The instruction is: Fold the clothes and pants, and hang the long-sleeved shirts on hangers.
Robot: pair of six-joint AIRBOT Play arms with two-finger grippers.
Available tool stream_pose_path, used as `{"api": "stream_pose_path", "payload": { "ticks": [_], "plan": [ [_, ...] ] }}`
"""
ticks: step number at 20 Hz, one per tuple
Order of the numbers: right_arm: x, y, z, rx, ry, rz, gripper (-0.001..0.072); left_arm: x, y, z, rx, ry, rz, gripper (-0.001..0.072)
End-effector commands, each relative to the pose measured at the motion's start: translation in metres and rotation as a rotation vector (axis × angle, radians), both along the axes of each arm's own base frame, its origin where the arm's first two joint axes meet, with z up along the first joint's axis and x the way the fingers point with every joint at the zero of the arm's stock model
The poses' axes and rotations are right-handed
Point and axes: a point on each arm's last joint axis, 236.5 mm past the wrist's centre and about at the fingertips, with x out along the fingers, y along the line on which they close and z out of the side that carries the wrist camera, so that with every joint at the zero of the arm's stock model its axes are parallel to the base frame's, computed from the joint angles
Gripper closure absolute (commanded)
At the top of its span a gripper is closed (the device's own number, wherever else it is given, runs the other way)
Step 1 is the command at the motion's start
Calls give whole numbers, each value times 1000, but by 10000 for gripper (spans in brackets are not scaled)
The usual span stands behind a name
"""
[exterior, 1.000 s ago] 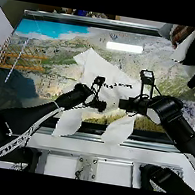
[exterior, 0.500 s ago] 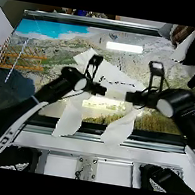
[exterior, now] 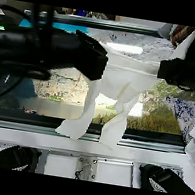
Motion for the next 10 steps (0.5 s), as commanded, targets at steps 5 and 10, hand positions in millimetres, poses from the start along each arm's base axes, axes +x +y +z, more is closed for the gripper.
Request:
{"api": "stream_pose_path", "payload": {
  "ticks": [5,10],
  "plan": [
    [-44,31,-37,-25,219,189,679,-16,15,-124,334,308,0,689],
    [-5,52,-113,-110,349,222,679,41,29,-224,251,577,122,689]
  ]
}}
